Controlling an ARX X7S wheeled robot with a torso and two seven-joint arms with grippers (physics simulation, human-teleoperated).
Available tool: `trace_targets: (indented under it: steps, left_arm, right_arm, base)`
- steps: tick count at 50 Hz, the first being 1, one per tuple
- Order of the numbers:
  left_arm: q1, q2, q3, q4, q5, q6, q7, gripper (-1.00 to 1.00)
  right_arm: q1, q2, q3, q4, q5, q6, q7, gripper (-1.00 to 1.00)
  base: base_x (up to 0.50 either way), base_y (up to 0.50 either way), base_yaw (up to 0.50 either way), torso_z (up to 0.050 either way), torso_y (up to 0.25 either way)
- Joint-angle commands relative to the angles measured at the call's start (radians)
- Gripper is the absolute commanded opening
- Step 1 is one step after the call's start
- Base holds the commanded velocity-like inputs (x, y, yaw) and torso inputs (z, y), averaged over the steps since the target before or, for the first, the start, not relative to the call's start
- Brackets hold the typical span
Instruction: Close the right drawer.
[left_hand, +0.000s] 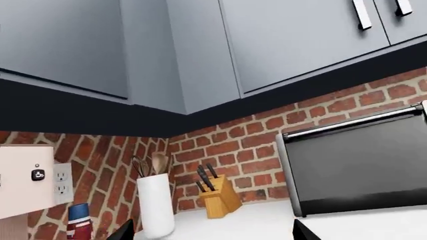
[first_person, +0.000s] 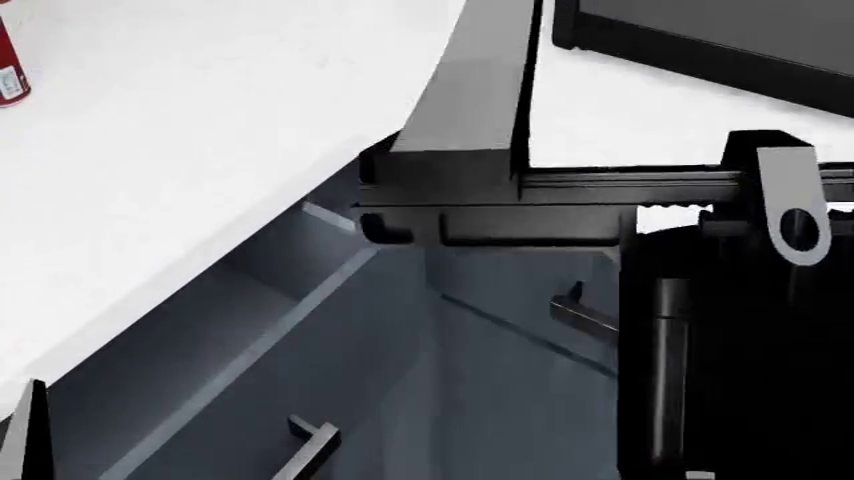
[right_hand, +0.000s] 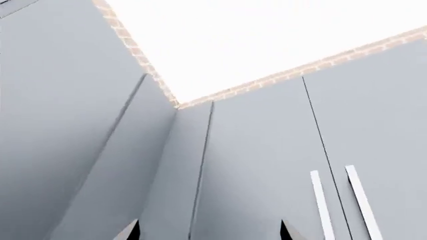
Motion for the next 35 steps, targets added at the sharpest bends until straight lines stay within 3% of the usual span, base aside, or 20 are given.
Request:
trace_targets:
  steps: [1,4,7,10,15,20,27,32,35]
  left_arm:
    - [-0.035,0.161,0.035,-0.033,0.0,-0.091,0.093,1.0]
    - [-0.048,0.174,0.028,-0.038,-0.016,-0.096,0.101,1.0]
    - [-0.047,0.183,0.032,-0.049,-0.013,-0.099,0.108,1.0]
    - [-0.044,0.182,0.033,-0.055,-0.012,-0.096,0.109,1.0]
    - [-0.055,0.224,0.063,-0.092,0.007,-0.126,0.166,1.0]
    - [-0.128,0.357,0.109,-0.217,-0.022,-0.154,0.344,1.0]
    - [-0.237,0.624,0.219,-0.351,-0.077,-0.197,0.624,1.0]
    - [-0.202,0.793,0.317,-0.607,0.004,-0.127,0.74,1.0]
    - [-0.179,0.838,0.335,-0.712,0.027,-0.073,0.764,1.0]
  right_arm:
    - [-0.017,0.414,-0.281,-0.242,-0.113,0.118,0.203,1.0]
    - [-0.121,0.392,-0.347,-0.239,-0.208,0.131,0.247,1.0]
    - [-0.397,0.345,-0.261,-0.148,-0.281,0.081,0.248,1.0]
    - [-0.565,0.275,-0.229,-0.066,-0.328,0.034,0.246,1.0]
    - [-0.635,0.236,-0.192,-0.031,-0.35,0.017,0.234,1.0]
    - [-0.66,0.223,-0.183,-0.05,-0.373,0.02,0.226,1.0]
    - [-0.7,0.237,-0.167,-0.068,-0.392,0.025,0.229,1.0]
    - [-0.737,0.252,-0.153,-0.072,-0.408,0.012,0.236,1.0]
    - [-0.764,0.258,-0.135,-0.063,-0.412,0.0,0.238,1.0]
  base:
    - [0.0,0.0,0.0,0.0,0.0]
    - [0.0,0.0,0.0,0.0,0.0]
    - [0.0,0.0,0.0,0.0,0.0]
    - [0.0,0.0,0.0,0.0,0.0]
    - [0.0,0.0,0.0,0.0,0.0]
    - [0.0,0.0,0.0,0.0,0.0]
    - [0.0,0.0,0.0,0.0,0.0]
    - [0.0,0.0,0.0,0.0,0.0]
    - [0.0,0.0,0.0,0.0,0.0]
